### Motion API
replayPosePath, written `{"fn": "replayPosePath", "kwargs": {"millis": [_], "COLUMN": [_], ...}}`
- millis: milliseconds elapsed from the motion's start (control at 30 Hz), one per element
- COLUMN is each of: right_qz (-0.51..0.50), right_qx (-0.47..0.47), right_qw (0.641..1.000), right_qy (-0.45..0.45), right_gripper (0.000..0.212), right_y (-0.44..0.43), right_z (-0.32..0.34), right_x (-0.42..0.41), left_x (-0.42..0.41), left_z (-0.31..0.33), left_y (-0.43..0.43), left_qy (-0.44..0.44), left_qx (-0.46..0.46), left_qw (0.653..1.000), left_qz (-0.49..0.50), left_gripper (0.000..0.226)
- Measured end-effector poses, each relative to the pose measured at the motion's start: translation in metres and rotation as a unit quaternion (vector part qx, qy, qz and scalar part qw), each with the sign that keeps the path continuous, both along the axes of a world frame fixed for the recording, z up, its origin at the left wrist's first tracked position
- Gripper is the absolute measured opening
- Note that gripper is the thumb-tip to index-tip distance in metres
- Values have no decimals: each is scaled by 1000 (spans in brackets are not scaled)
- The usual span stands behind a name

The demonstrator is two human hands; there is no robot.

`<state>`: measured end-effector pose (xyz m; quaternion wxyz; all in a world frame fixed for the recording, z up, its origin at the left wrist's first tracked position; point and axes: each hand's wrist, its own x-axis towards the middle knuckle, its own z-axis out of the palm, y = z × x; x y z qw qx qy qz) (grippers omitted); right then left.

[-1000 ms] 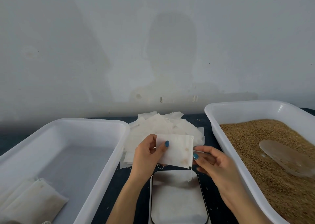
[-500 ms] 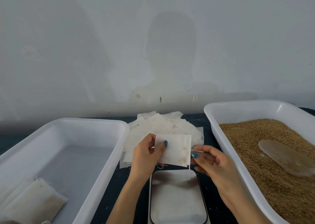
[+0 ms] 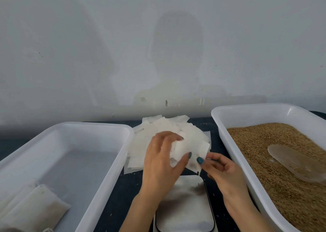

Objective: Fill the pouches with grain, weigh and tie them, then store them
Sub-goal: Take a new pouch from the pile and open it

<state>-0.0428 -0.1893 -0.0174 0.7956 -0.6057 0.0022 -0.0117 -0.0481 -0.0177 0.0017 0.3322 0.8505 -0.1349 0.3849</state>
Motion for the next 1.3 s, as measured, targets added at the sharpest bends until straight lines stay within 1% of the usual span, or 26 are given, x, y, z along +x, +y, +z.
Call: {"fn": "replayPosePath", "kwargs": {"millis": [67,133,200,267,333,433,500,567,633,667,733,833,867,933,1000,1033,1100,1167,1200,1233,1267,1300], "right_qz": [-15,-22,-23,-14,-4,-13,-19,-10,-1,0,-21,-67,-75,-79,-84,-92,-119,-143,-150,-152,-153,-152], "right_qx": [21,20,9,2,-9,-71,-91,-90,-99,-112,-181,-305,-331,-376,-437,-465,-495,-507,-510,-509,-502,-484], "right_qw": [1000,1000,1000,1000,1000,994,990,989,985,982,966,914,899,871,831,809,784,769,763,761,767,784], "right_qy": [7,7,2,-9,-29,-79,-103,-121,-138,-149,-185,-257,-277,-305,-334,-346,-354,-363,-367,-371,-370,-359], "right_gripper": [40,41,38,32,34,38,38,32,19,16,26,31,32,29,24,22,18,16,18,23,27,27], "right_y": [2,0,-3,-3,-1,2,2,3,3,3,3,5,6,8,8,8,7,5,5,5,5,5], "right_z": [-1,-1,-1,-2,-1,-2,-2,-3,-4,-5,-6,-3,-2,0,3,4,6,7,8,8,8,7], "right_x": [-1,0,1,1,-1,-3,-3,-3,-4,-5,-7,-13,-16,-19,-23,-24,-25,-25,-25,-25,-24,-23], "left_x": [-4,-9,-13,-14,-15,-16,-16,-15,-13,-13,-12,-11,-11,-11,-13,-13,-14,-12,-11,-10,-10,-10], "left_z": [1,1,-1,-3,-3,-2,-2,-3,-3,-4,-4,-4,-4,-4,-2,-2,-1,0,0,0,1,1], "left_y": [-6,-13,-17,-18,-18,-19,-19,-20,-19,-19,-18,-17,-17,-18,-19,-20,-22,-22,-22,-21,-21,-21], "left_qy": [-11,22,70,97,113,126,130,132,139,140,141,136,130,124,120,120,136,169,178,180,181,181], "left_qx": [73,114,104,85,78,79,77,63,50,45,37,25,36,78,113,108,45,-46,-81,-107,-122,-126], "left_qw": [996,990,987,985,983,981,982,984,985,985,987,990,990,989,986,987,989,983,979,976,973,973], "left_qz": [-49,-86,-102,-111,-119,-123,-114,-103,-93,-86,-68,-36,-28,-24,-20,-17,-30,-55,-62,-66,-70,-73], "left_gripper": [25,28,34,37,37,39,37,31,25,22,19,19,23,40,53,55,50,42,38,35,34,32]}}
